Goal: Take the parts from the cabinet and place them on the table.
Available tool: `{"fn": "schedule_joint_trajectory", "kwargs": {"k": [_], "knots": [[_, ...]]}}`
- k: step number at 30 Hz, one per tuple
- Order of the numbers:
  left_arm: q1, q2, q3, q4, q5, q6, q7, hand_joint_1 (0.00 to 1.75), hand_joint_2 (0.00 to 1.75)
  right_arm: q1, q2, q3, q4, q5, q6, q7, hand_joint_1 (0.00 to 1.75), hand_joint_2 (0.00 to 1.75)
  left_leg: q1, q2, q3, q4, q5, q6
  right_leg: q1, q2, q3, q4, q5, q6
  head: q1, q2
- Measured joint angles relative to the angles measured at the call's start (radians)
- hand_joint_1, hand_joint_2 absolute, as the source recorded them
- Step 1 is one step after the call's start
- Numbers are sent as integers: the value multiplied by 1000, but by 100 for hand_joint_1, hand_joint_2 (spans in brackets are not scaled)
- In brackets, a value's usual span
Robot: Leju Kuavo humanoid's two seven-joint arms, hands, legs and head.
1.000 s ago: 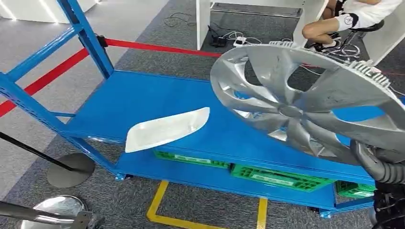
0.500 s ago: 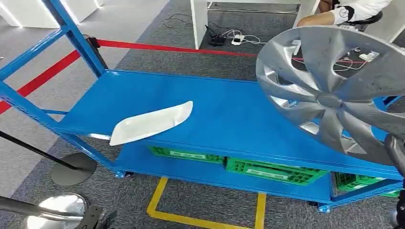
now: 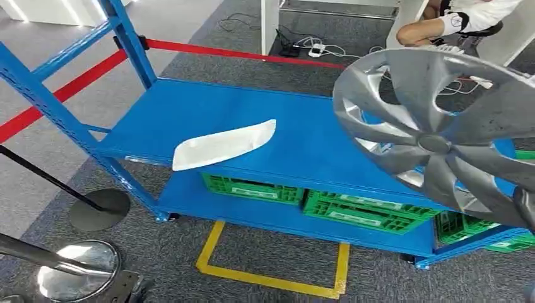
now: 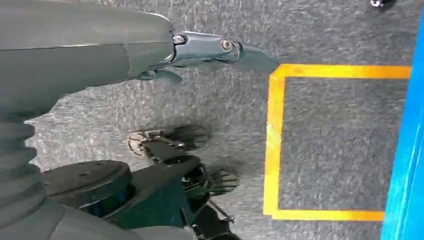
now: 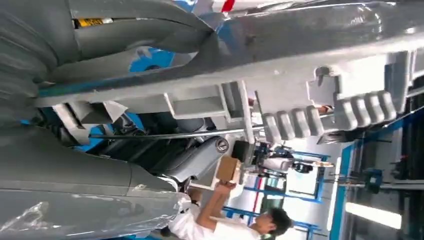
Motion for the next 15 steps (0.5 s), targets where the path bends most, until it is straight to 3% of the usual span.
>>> {"fn": "schedule_joint_trajectory", "kwargs": {"k": [1, 2, 3, 4, 5, 6, 7, 8, 9, 11, 12, 13, 15], "knots": [[-2, -4, 0, 6, -1, -6, -1, 0, 175, 0, 0, -1, 0, 0, 2, 3, 175, 175, -2, 0, -10, 1, 8, 0, 0, 0, -8, 63, -23, 1, 2, 0], [-3, -8, 1, 12, -5, -8, -3, 0, 175, 0, 0, -1, 0, 0, 3, 6, 175, 175, -3, 0, -18, 1, 14, 0, 0, 0, 2, 82, -16, 1, 0, 0], [-4, -13, 1, 16, -10, -11, -3, 0, 175, 1, 0, -1, 1, -3, 6, 9, 175, 175, -3, 0, -26, 2, 21, 0, 1, 0, 33, 61, 8, 1, 2, 0], [-5, -17, 1, 19, -11, -11, -3, 0, 175, 1, 0, -1, 1, -6, 10, 11, 175, 175, -3, 0, -34, 2, 27, -3, 2, 0, 86, -5, 40, -1, 0, 0], [-5, -20, 1, 22, -13, -11, -3, 0, 175, 0, 0, -1, 1, -7, 12, 12, 175, 175, -3, 0, -40, 3, 32, -6, 2, -1, 161, -108, 66, -2, 1, 0], [-6, -21, 2, 24, -14, -11, -3, 0, 175, -3, 0, -1, 1, -9, 15, 13, 175, 175, -3, 0, -43, 5, 38, -11, 2, -3, 214, -201, 45, -3, 1, 0], [-7, -21, 4, 26, -16, -10, -3, 0, 175, -3, 0, -2, 1, -12, 18, 13, 175, 175, -7, -1, -50, 7, 43, -16, 8, -3, 251, -242, 28, -4, 1, 0], [-7, -20, 5, 27, -19, -8, -3, 0, 175, 0, 0, -4, 2, -17, 20, 14, 175, 175, -7, 0, -50, 6, 52, -20, 9, 0, 244, -237, 36, -15, -2, 0], [-7, -20, 6, 27, -22, -6, -3, 0, 175, 1, 0, -5, 2, -21, 23, 14, 175, 175, -5, -1, -52, 8, 57, -24, 10, 2, 240, -239, 37, -18, 5, 0], [-5, -16, 9, 29, -24, -5, -1, 0, 175, 5, 0, -7, 2, -28, 31, 18, 175, 175, -6, -3, -57, 3, 71, -35, 8, 1, 227, -243, 50, -36, 5, 0], [-5, -16, 10, 29, -28, -3, 0, 0, 175, 4, -1, -11, 2, -34, 36, 21, 175, 175, -3, -5, -66, 11, 52, -41, 5, -1, 224, -244, 58, -45, 5, 0], [-3, -16, 10, 29, -32, -3, 1, 0, 175, 7, -1, -14, 2, -42, 42, 23, 175, 175, -3, -4, -81, 52, 5, -49, 4, -1, 217, -244, 64, -54, -3, 0], [-3, -17, 10, 30, -38, -8, 3, 0, 175, 17, -1, -20, 2, -51, 53, 28, 175, 175, 5, -4, -138, 220, -100, -60, 5, -3, 200, -244, 77, -58, -4, 0]]}}
